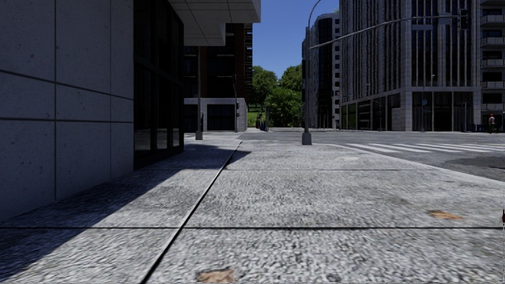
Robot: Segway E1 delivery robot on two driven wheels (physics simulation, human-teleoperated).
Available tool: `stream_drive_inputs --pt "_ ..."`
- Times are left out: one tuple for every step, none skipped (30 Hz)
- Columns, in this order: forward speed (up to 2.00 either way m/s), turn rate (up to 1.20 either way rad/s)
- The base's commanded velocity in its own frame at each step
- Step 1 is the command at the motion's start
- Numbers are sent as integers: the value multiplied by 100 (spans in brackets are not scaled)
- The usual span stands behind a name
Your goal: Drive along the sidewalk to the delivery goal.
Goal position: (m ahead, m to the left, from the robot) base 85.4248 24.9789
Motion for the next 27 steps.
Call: stream_drive_inputs --pt "200 0" --pt "200 0" --pt "200 0" --pt "200 0" --pt "200 0" --pt "200 0" --pt "200 0" --pt "200 0" --pt "200 0" --pt "200 0" --pt "200 0" --pt "200 0" --pt "200 0" --pt "200 0" --pt "200 0" --pt "200 0" --pt "200 0" --pt "200 0" --pt "200 0" --pt "200 0" --pt "200 0" --pt "200 0" --pt "200 0" --pt "200 0" --pt "200 0" --pt "200 0" --pt "200 0"
